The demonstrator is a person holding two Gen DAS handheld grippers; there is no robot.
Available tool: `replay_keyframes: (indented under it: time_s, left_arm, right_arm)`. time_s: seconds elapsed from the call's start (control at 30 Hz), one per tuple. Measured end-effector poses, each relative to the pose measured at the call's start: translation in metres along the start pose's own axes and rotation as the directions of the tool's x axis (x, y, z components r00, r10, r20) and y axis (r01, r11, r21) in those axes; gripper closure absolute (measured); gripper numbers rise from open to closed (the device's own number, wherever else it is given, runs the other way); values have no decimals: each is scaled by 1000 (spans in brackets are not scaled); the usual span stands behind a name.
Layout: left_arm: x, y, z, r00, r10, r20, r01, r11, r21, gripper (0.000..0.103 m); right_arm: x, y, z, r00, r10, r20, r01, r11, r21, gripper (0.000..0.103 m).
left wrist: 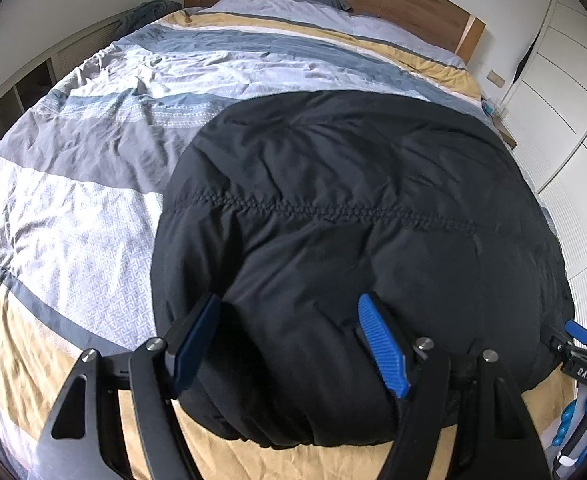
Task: Fold large clothes
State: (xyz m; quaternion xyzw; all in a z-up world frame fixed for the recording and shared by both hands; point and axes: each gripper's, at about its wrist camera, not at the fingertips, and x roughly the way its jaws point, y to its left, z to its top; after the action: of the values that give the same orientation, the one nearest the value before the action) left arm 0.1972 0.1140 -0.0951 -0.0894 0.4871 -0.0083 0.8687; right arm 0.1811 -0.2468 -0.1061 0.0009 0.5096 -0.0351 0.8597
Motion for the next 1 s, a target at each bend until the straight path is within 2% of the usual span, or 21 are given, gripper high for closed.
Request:
replay_keyframes:
  time_s: [0.07,0.13,0.33,0.43,0.5,0.67,0.77,0.87,1.0]
  left_arm:
    - [-7,-2,2,1000,-4,4,4,1000,12,32]
    - [-17,-7,4,1000,-16,7,16,1000,18,27]
    - [-57,-28,5,998,-50,28,48,996,70,27]
    - [-79,-41,3,999,-8,51,2,993,114,27]
    - [-97,-46,1,997,-34,66,25,992,124,27]
    - [-128,-53,-8,995,-43,95,28,989,147,27]
    - [-138,-56,-17,994,-71,83,55,980,189,27]
    - [-145,-68,-28,997,-34,66,15,964,265,27]
    - [-169,-82,-39,996,4,85,-26,965,260,27]
  right_arm:
    - [-8,-3,1,1000,-19,9,19,1000,4,1]
    - [-23,-2,4,999,-28,29,28,1000,7,1]
    - [-73,15,3,995,-33,91,31,999,21,1]
    - [-96,26,1,994,-29,110,27,1000,14,1]
    - [-111,33,-1,992,-31,120,31,1000,0,1]
    - [-149,52,-7,986,-67,150,72,997,-32,1]
    - [-168,59,-12,982,-91,166,98,995,-33,1]
    - [-185,59,-19,980,-82,182,87,996,-22,1]
    - [-206,52,-31,976,-66,209,79,995,-53,1]
